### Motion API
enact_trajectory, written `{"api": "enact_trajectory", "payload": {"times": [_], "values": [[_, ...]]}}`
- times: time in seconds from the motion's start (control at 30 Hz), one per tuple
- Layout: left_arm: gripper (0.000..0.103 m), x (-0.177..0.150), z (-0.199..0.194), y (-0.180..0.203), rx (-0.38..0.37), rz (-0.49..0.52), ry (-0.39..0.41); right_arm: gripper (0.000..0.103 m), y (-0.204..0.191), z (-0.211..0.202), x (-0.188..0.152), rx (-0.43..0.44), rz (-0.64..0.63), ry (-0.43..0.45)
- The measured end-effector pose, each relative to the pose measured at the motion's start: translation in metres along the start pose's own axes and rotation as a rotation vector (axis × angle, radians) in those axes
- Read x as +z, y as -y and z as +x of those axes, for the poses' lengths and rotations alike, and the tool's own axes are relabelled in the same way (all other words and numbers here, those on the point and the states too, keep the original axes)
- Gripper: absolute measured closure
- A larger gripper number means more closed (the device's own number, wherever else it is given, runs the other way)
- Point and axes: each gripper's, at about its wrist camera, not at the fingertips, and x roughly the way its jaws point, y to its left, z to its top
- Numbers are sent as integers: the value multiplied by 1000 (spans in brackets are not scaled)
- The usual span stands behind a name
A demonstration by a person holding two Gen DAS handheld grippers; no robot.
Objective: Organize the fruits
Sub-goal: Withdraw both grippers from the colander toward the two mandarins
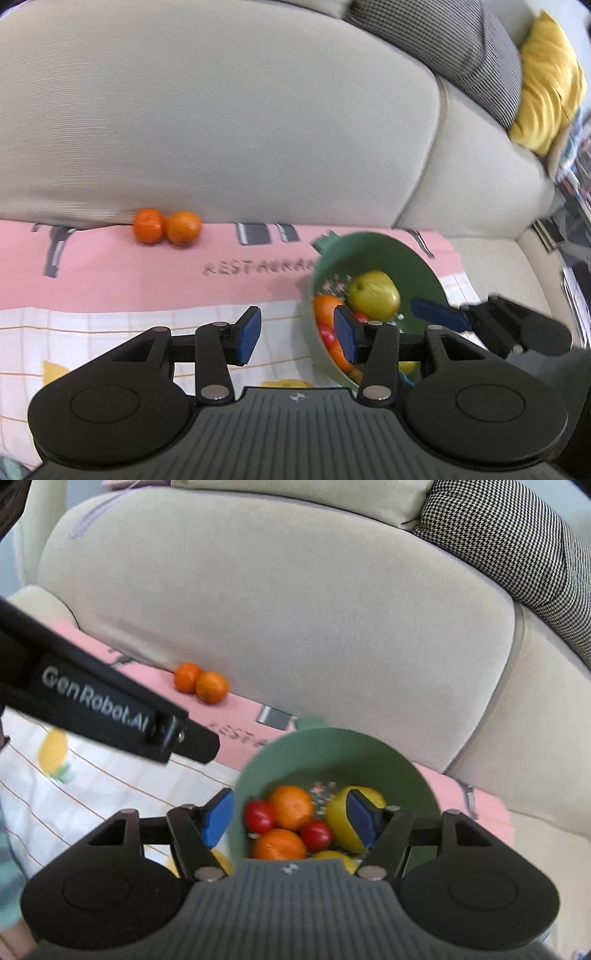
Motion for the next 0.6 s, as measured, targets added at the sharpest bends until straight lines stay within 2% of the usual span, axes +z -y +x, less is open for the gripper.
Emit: {"api": "enact_trajectory", "payload": {"times": [0.3,0.6], "values": [[49,9,-13,-46,23,-114,46,38,-33,6,17,65,35,2],[49,12,-10,-82,44,-190,52,37,-55,29,36,115,75,5]]}}
